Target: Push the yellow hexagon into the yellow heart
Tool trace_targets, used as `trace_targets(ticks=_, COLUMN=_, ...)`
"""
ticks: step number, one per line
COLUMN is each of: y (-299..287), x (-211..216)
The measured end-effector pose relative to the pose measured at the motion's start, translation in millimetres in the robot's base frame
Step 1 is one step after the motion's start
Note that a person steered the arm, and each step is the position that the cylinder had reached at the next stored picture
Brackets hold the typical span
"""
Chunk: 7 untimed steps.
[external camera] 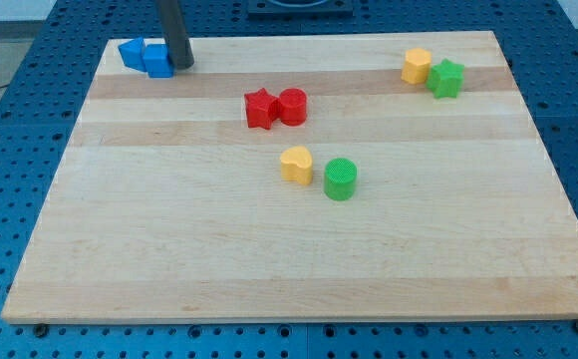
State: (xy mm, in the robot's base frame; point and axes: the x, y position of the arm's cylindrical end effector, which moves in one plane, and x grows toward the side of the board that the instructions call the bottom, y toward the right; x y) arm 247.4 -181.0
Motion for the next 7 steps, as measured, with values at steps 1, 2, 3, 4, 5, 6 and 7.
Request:
trace_targets(ticks=1, y=-5, x=0)
trace_targets(ticks=2, y=8, x=0)
trace_targets(ticks=3, y=82, x=-10)
trace_targets(ticks=4, y=183, x=-28)
trace_targets(ticks=5, y=295, x=-35)
trace_targets(ticks=6, y=366, x=-24)
trace_targets(ticks=7, y=378, x=-4)
